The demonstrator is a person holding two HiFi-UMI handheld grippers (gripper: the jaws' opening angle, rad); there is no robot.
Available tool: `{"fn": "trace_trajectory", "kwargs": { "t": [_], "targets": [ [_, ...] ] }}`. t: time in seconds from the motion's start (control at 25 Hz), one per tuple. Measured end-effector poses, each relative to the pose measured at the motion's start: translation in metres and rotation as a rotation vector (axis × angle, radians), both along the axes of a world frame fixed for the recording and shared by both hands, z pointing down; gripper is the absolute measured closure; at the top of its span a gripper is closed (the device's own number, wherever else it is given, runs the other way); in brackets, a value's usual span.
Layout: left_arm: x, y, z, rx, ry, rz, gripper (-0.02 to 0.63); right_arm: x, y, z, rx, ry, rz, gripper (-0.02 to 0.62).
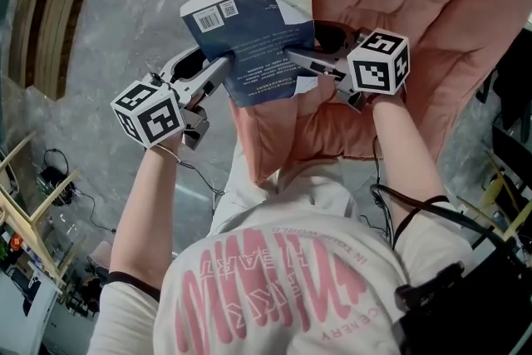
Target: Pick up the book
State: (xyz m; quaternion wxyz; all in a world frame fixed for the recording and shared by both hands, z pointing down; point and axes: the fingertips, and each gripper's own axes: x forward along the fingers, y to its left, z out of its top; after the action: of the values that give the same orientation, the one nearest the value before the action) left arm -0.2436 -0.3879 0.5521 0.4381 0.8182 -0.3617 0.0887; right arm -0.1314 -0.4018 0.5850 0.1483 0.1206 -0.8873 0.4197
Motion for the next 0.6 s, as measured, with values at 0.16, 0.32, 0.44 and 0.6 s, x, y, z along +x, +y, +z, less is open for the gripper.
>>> {"fn": "trace_trajectory", "kwargs": {
  "t": [0.16,0.32,0.44,0.6],
  "targets": [
    [0.002,-0.001,0.002,0.019,-0.014,-0.02,0.371,0.002,0.0,0.001,0.014,0.016,0.029,0.307],
    [0.002,0.0,-0.004,0.061,-0.053,-0.028,0.372,0.004,0.002,-0.003,0.044,0.045,0.065,0.323],
    [0.003,0.0,-0.011,0.093,-0.08,-0.013,0.374,0.005,0.005,-0.01,0.06,0.062,0.105,0.338],
    [0.001,0.0,-0.02,0.113,-0.077,-0.014,0.396,0.007,0.011,-0.021,0.085,0.078,0.155,0.388]
  ]
}}
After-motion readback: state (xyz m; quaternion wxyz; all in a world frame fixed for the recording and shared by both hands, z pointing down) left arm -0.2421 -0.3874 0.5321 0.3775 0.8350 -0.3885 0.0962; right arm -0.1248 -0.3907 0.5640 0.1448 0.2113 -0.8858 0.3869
